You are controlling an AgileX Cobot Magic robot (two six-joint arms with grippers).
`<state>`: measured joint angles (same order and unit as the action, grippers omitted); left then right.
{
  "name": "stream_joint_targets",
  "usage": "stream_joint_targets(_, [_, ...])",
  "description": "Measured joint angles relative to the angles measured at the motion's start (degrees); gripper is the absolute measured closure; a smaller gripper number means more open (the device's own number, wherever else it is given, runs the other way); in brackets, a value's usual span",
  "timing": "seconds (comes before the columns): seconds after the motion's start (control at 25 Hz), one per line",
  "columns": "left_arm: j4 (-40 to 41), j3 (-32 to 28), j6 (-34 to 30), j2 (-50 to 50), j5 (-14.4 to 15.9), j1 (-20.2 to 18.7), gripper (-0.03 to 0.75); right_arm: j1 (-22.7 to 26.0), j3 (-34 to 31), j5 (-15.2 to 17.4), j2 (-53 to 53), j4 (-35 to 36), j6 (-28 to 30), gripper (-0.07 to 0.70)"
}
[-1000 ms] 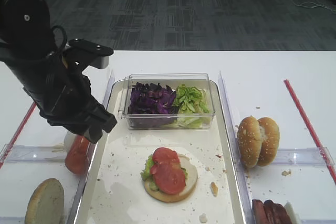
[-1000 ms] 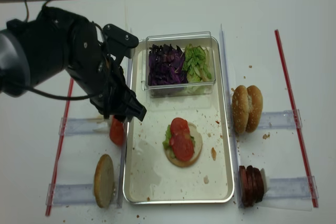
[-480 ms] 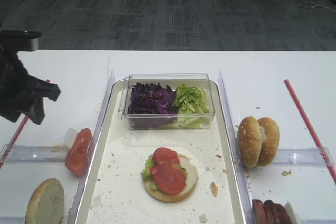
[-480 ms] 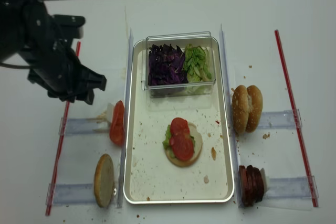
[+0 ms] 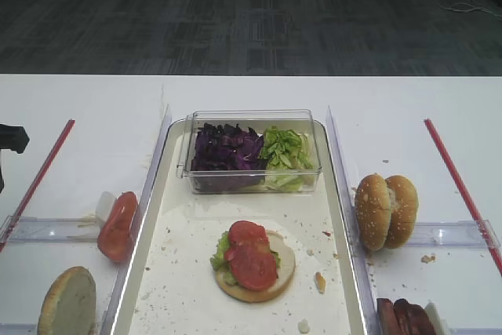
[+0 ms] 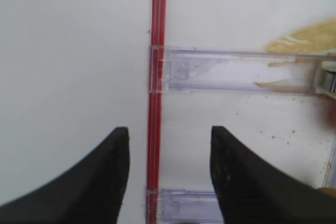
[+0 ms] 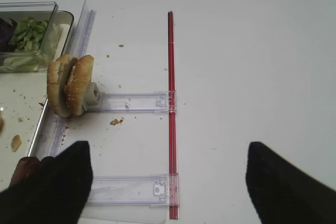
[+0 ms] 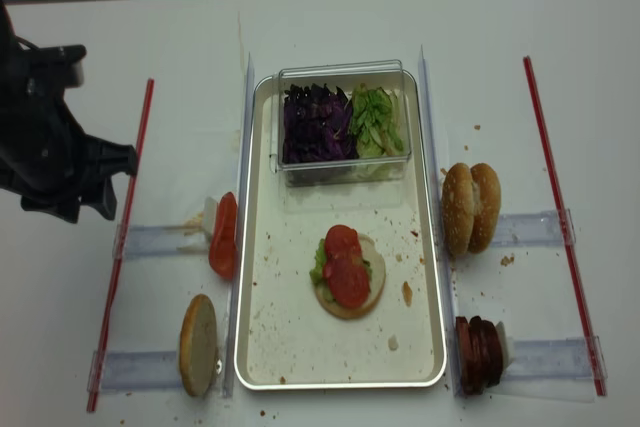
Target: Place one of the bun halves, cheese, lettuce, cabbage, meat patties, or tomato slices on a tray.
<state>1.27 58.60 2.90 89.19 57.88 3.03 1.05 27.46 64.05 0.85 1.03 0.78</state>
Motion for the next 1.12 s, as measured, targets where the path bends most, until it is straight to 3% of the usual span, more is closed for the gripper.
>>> stream_joint_targets(0.16, [0.48,-4.33,-0.1,-6.51,-0.45,0.0,0.307,0.0,0.0,0.0,0.0,0.0,0.0,0.006])
stream_joint_targets(0.36, [0.7,-9.58,-0.47,-15.13,0.47,0.0,0.099,0.0,0.0,0.0,0.0,0.0,0.0,0.006])
stream_joint_targets(0.44, [0.7,-11.6,-0.7,-18.48,0.9,0.0,0.056,0.0,0.0,0.0,0.0,0.0,0.0,0.006])
stream_joint_targets(1.12, [0.7,-27.02,-0.26,-50.3,2.67,0.0,0.03,0.0,0.0,0.0,0.0,0.0,0.0,0.006])
